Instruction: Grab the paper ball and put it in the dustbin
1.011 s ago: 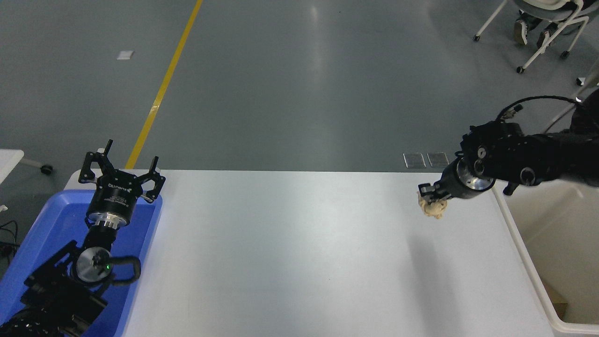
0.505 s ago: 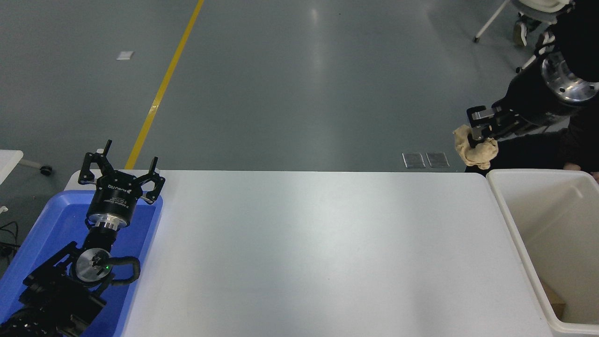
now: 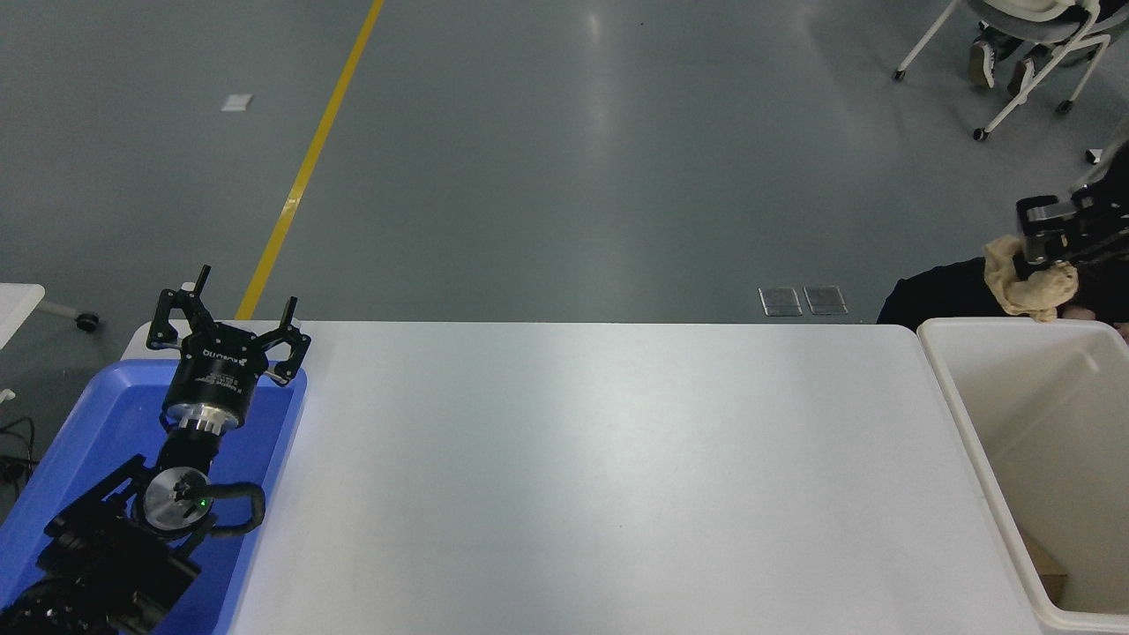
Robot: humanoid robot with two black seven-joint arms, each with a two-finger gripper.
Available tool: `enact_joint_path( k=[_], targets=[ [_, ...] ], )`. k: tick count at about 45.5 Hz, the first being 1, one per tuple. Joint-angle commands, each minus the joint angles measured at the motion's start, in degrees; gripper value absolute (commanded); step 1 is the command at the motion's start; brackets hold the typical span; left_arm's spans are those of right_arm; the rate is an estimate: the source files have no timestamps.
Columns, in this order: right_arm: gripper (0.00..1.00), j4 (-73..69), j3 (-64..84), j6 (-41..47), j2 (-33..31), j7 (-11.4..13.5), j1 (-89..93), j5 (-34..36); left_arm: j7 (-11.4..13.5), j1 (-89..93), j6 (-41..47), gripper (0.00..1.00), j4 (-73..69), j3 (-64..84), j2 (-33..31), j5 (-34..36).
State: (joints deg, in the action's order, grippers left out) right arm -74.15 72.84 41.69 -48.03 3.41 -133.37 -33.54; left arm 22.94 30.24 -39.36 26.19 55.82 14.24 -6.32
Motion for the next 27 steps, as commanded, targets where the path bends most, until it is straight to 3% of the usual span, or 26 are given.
enact_joint_path(
  k=[1,6,13,27],
  targets=[
    [0.0,12.8,-7.7,-4.94,-13.31,-0.07,18.38,-4.6,0.0,-0.01,-0.01,1.0,0.0,0.0,-0.01,-0.01],
    [0.0,16.84,-18.49,-11.44,-15.95,-0.07,34.27,-3.99,0.0,-0.01,-0.01,1.0,0.0,0.0,-0.01,-0.01],
    [0.0,22.38,-35.55,-19.26,-14.99,0.1,56.17,-0.66,0.0,-0.01,-0.01,1.0,0.0,0.0,-0.01,-0.01],
    [0.0,42.23,-60.62,-32.54,1.52,0.1,86.24,6.38,0.0,-0.01,-0.01,1.0,0.0,0.0,-0.01,-0.01]
  ],
)
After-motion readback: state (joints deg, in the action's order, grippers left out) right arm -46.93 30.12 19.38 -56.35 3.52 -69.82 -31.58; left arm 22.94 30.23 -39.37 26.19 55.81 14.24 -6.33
